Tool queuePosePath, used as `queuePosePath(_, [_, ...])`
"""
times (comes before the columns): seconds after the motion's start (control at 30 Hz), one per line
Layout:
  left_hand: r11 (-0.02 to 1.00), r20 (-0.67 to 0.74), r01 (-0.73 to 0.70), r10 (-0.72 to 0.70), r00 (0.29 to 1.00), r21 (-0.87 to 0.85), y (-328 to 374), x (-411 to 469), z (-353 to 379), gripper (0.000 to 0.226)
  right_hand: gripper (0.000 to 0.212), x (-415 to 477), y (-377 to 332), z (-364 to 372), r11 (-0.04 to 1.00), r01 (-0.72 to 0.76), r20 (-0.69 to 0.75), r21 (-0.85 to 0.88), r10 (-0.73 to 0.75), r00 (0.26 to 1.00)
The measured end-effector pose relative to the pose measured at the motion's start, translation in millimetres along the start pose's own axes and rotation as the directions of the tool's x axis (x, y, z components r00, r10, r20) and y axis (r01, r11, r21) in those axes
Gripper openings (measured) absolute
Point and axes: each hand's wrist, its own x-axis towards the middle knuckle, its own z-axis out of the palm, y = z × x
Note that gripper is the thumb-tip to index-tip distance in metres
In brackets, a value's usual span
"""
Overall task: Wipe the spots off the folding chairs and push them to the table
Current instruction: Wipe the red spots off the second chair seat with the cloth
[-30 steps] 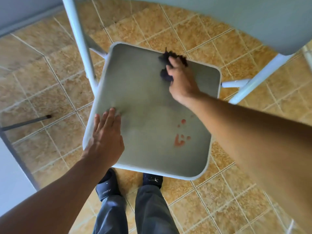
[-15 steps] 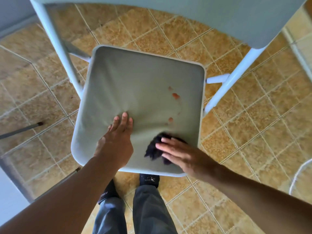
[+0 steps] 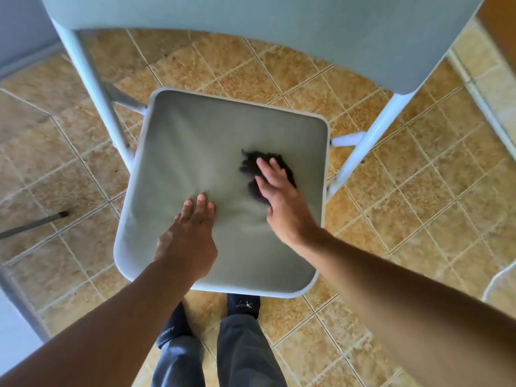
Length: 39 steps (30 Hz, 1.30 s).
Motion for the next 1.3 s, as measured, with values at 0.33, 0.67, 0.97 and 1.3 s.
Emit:
queuePosePath(0.33, [0.993, 0.004, 0.055, -0.056, 0.998, 0.106, 36, 5, -6, 0.066, 0.052, -145, 10, -9, 0.956, 0.29, 0.279, -0.039, -0.269, 0.922])
queuePosePath(0.67, [0.993, 0.02, 0.053, -0.055, 0.998, 0.104, 31, 10, 2, 0.065, 0.056, 104, 65, -65, 0.921, -0.199, -0.052, -0.334, 0.193, 0.98])
queuePosePath(0.97, [0.998, -0.052, -0.002, 0.005, 0.999, 0.069, 21, 6, 9, 0.073, 0.045, -68, 24, -12, 0.985, 0.09, 0.047, -0.144, -0.084, 0.995])
queuePosePath(1.3, [1.0, -0.052, -0.023, 0.023, 0.998, 0.002, 18, 7, 9, 0.074, 0.053, -32, 51, -28, 0.977, 0.187, 0.158, -0.102, -0.17, 0.973])
